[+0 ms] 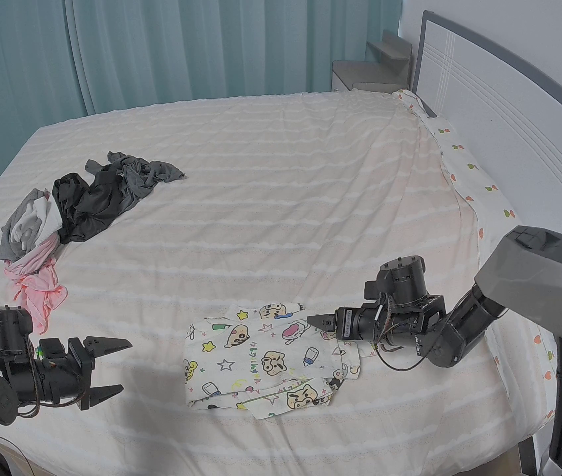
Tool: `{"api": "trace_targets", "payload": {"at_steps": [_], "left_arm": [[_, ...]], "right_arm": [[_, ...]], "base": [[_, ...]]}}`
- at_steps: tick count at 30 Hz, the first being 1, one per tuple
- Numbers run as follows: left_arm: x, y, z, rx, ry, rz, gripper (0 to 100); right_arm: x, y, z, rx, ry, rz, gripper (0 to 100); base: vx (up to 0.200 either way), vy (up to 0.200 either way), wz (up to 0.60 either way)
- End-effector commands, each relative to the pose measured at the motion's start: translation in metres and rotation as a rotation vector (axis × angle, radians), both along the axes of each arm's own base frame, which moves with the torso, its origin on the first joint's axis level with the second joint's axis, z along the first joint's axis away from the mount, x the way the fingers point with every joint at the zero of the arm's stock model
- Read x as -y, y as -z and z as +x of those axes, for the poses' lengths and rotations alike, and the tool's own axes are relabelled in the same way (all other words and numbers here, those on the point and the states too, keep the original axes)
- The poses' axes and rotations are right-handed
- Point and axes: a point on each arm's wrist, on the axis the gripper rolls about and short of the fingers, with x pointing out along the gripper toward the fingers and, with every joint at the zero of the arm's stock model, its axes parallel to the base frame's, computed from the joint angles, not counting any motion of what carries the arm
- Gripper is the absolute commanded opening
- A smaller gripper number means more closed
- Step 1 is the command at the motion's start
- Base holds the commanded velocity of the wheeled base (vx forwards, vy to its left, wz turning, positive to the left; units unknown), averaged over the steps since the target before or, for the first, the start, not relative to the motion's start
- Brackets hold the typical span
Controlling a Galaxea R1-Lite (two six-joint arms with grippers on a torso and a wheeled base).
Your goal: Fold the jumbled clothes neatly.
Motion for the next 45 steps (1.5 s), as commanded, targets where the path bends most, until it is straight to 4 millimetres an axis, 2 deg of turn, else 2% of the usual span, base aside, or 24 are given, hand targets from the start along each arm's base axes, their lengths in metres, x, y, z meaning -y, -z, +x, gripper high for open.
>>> {"api": "trace_targets", "payload": {"at_steps": [1,7,14,15,23,30,40,41,45], "left_arm": [[-0.001,0.006,-0.002,-0.035,-0.007,-0.008,100],[-0.001,0.006,-0.004,-0.038,-0.007,-0.008,100],[-0.001,0.006,-0.005,-0.039,-0.006,-0.009,100],[-0.001,0.006,-0.005,-0.039,-0.006,-0.009,100],[-0.001,0.007,-0.005,-0.04,-0.005,-0.008,100],[-0.001,0.007,-0.005,-0.04,-0.005,-0.008,100],[0.0,0.007,-0.005,-0.04,-0.003,-0.008,100],[0.0,0.007,-0.005,-0.04,-0.003,-0.008,100],[0.0,0.007,-0.006,-0.042,-0.002,-0.007,100]], "right_arm": [[-0.002,0.022,0.007,-0.031,0.005,-0.022,100],[-0.009,0.015,0.023,0.039,0.037,-0.006,100],[-0.014,0.003,0.029,0.091,0.045,-0.001,100],[-0.014,0.003,0.029,0.091,0.045,-0.001,0],[-0.011,0.005,0.035,0.122,0.071,-0.049,0],[-0.011,-0.008,0.048,0.212,0.163,-0.034,0],[-0.011,0.004,0.05,0.223,0.179,-0.042,0],[-0.011,0.004,0.05,0.229,0.18,-0.038,100],[-0.008,-0.001,0.048,0.251,0.189,-0.019,100]], "base": [[0.0,0.0,0.0],[0.0,0.0,0.0],[0.0,0.0,0.0],[0.0,0.0,0.0],[0.0,0.0,0.0],[0.0,0.0,0.0],[0.0,0.0,0.0],[0.0,0.0,0.0],[0.0,0.0,0.0]]}}
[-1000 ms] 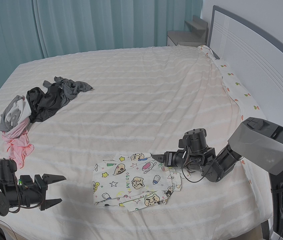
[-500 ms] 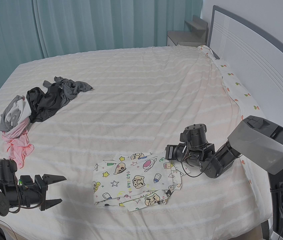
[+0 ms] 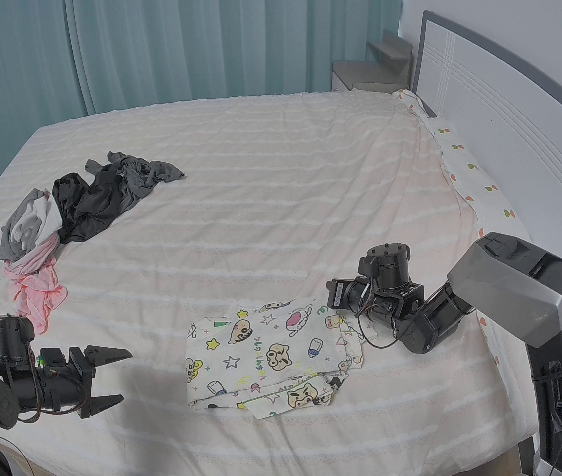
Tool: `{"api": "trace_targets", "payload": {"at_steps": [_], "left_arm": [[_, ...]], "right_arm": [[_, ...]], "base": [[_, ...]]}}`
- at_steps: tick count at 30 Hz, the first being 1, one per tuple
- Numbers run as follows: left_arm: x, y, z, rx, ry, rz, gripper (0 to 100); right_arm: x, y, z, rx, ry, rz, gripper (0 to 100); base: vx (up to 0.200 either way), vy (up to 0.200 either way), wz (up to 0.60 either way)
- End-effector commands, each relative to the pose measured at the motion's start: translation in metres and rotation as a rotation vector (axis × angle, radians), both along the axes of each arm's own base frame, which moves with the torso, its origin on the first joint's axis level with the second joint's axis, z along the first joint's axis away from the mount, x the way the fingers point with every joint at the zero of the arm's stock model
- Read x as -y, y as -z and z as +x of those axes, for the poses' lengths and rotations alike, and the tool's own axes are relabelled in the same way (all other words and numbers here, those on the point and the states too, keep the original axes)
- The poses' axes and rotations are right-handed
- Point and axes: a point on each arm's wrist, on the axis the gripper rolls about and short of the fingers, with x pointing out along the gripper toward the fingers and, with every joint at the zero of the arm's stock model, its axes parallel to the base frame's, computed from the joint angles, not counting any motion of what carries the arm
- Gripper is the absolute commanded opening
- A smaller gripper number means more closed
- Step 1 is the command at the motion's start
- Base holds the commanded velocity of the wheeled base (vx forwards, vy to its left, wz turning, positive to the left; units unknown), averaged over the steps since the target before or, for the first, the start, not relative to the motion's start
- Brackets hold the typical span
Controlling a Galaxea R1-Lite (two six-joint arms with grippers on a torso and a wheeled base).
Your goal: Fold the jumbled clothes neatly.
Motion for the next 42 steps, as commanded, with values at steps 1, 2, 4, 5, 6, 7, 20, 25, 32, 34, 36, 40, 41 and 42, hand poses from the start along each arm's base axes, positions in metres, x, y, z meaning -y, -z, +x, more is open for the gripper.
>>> {"api": "trace_targets", "payload": {"at_steps": [1,2,4,5,6,7,20,25,32,34,36,40,41,42], "left_arm": [[0.0,0.001,0.0,-0.004,0.0,0.0,100],[0.0,0.001,0.0,-0.004,0.0,0.0,100],[0.0,0.001,0.0,-0.004,0.001,0.0,100],[0.0,0.001,0.0,-0.004,0.001,0.0,100],[0.0,0.001,0.0,-0.004,0.001,0.0,100],[0.0,0.001,0.0,-0.004,0.001,0.0,100],[0.0,0.001,-0.001,-0.005,0.002,0.0,100],[0.0,0.001,-0.001,-0.005,0.002,0.0,100],[0.0,0.001,-0.001,-0.005,0.002,0.0,100],[0.0,0.001,-0.001,-0.005,0.002,0.0,100],[0.0,0.001,-0.001,-0.005,0.002,0.0,100],[0.0,0.001,-0.001,-0.005,0.002,0.0,100],[0.0,0.001,-0.001,-0.005,0.002,0.0,100],[0.0,0.001,-0.001,-0.005,0.002,0.0,100]], "right_arm": [[0.005,-0.004,-0.004,0.014,0.011,0.013,100],[0.008,-0.005,-0.007,0.012,0.015,0.011,100],[0.014,-0.008,-0.017,0.008,0.021,0.016,100],[0.018,-0.011,-0.024,0.013,0.024,0.032,100],[0.019,-0.012,-0.027,0.015,0.026,0.043,100],[0.021,-0.016,-0.036,0.022,0.029,0.071,100],[0.008,-0.003,-0.113,-0.012,-0.1,0.118,100],[0.002,0.014,-0.121,-0.056,-0.135,0.093,100],[0.004,0.029,-0.118,-0.086,-0.126,0.073,100],[0.006,0.031,-0.117,-0.092,-0.125,0.073,100],[0.007,0.031,-0.116,-0.097,-0.127,0.075,100],[0.01,0.034,-0.114,-0.104,-0.12,0.072,100],[0.01,0.036,-0.114,-0.108,-0.12,0.069,100],[0.01,0.037,-0.114,-0.109,-0.12,0.068,100]], "base": [[0.0,0.0,0.0],[0.0,0.0,0.0],[0.0,0.0,0.0],[0.0,0.0,0.0],[0.0,0.0,0.0],[0.0,0.0,0.0],[0.0,0.0,0.0],[0.0,0.0,0.0],[0.0,0.0,0.0],[0.0,0.0,0.0],[0.0,0.0,0.0],[0.0,0.0,0.0],[0.0,0.0,0.0],[0.0,0.0,0.0]]}}
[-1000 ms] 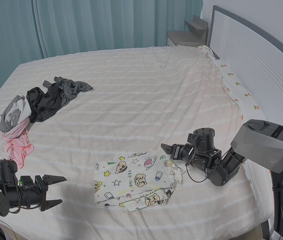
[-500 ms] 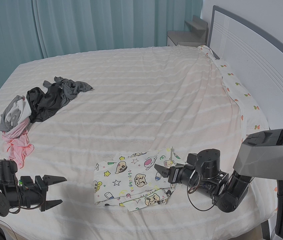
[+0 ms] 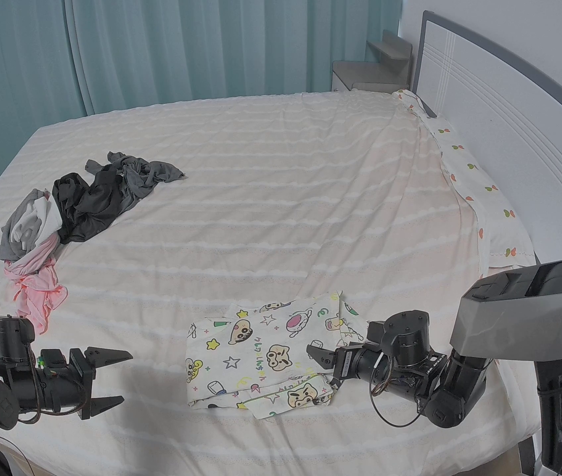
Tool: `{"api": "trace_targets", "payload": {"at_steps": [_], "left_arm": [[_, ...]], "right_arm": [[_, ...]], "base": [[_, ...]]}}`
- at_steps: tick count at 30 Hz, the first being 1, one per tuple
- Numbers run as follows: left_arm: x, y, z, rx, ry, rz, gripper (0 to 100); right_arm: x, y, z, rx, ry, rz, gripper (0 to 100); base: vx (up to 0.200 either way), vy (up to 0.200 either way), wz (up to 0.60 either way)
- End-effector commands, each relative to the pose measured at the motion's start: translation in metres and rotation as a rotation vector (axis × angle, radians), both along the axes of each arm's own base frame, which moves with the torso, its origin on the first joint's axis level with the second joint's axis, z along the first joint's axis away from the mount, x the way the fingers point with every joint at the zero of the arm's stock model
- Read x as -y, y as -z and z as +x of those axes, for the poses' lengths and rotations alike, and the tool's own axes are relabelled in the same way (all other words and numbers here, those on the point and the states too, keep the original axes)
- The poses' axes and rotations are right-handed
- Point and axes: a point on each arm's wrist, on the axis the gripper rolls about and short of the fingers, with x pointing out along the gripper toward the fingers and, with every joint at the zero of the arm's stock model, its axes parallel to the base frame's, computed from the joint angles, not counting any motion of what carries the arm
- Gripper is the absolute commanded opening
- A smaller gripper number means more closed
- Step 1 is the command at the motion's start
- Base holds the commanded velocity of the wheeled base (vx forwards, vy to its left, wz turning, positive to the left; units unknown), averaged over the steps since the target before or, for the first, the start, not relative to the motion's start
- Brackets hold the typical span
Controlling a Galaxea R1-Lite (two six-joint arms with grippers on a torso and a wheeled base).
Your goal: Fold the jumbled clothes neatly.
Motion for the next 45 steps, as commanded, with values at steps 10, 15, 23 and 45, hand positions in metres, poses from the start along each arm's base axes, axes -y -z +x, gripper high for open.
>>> {"api": "trace_targets", "payload": {"at_steps": [10,15,23,45], "left_arm": [[0.0,0.0,0.0,-0.001,0.0,0.001,100],[0.0,0.0,0.0,-0.001,0.0,0.001,100],[0.0,0.0,0.0,-0.001,0.001,0.001,100],[0.0,0.0,0.0,-0.001,0.001,0.001,100]], "right_arm": [[-0.005,0.016,0.0,-0.031,-0.026,-0.011,0],[-0.001,0.015,-0.006,-0.046,-0.047,-0.011,0],[0.008,0.008,-0.017,0.002,-0.054,0.028,0],[0.03,-0.042,-0.035,0.053,-0.126,0.113,0]], "base": [[0.0,0.0,0.0],[0.0,0.0,0.0],[0.0,0.0,0.0],[0.0,0.0,0.0]]}}
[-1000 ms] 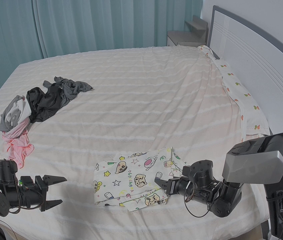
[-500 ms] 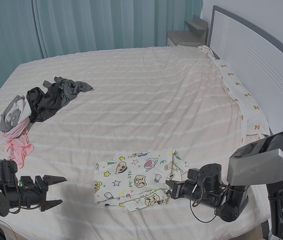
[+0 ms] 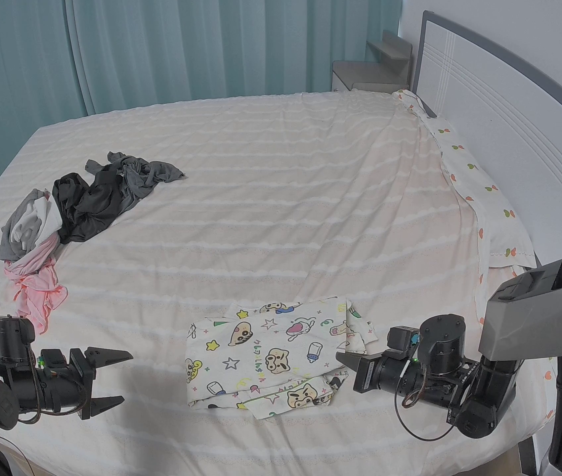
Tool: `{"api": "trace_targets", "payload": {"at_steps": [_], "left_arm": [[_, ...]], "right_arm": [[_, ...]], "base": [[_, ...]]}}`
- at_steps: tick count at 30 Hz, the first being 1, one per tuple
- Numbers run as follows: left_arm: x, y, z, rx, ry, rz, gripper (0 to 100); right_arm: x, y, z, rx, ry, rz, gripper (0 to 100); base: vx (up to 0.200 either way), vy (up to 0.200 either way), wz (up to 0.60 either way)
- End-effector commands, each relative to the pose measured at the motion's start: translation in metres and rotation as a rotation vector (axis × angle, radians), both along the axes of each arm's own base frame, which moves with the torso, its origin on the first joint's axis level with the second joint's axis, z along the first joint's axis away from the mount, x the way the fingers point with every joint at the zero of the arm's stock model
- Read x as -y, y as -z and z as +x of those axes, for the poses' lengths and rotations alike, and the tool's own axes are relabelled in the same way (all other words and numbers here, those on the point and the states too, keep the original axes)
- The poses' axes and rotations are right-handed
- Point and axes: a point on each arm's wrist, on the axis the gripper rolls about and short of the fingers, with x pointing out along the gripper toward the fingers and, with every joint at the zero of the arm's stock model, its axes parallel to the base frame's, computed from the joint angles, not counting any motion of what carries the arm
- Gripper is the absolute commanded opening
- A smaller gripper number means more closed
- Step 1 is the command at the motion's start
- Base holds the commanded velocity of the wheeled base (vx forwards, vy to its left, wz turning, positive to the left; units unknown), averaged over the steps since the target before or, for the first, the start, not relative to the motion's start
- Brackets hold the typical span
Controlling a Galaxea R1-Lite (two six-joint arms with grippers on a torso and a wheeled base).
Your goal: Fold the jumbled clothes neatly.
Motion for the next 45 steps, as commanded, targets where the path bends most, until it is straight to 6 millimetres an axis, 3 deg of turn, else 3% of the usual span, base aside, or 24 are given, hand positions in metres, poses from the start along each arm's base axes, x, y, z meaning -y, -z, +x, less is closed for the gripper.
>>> {"api": "trace_targets", "payload": {"at_steps": [1,13,27,28,39,41,45], "left_arm": [[0.0,0.0,0.0,-0.001,0.0,-0.001,100],[0.0,0.0,0.0,-0.001,0.0,-0.001,100],[0.0,0.0,0.0,-0.003,0.0,-0.001,100],[0.0,0.0,0.0,-0.003,-0.002,-0.001,100],[0.005,0.0,0.008,0.032,0.028,0.019,100],[0.012,0.0,0.015,0.06,0.051,0.046,100],[0.038,0.011,0.057,0.147,0.037,0.222,100]], "right_arm": [[0.005,-0.015,-0.001,0.031,0.011,0.022,0],[0.018,-0.01,-0.017,-0.036,-0.007,-0.011,0],[0.025,0.034,-0.017,-0.16,-0.006,-0.108,0],[0.026,0.034,-0.017,-0.159,-0.004,-0.11,100],[0.044,0.028,-0.001,-0.124,0.078,-0.086,100],[0.048,0.027,0.009,-0.099,0.101,-0.076,100],[0.042,0.033,0.031,-0.077,0.099,-0.053,100]], "base": [[0.0,0.0,0.0],[0.0,0.0,0.0],[0.0,0.0,0.0],[0.0,0.0,0.0],[0.0,0.0,0.0],[0.0,0.0,0.0],[0.0,0.0,0.0]]}}
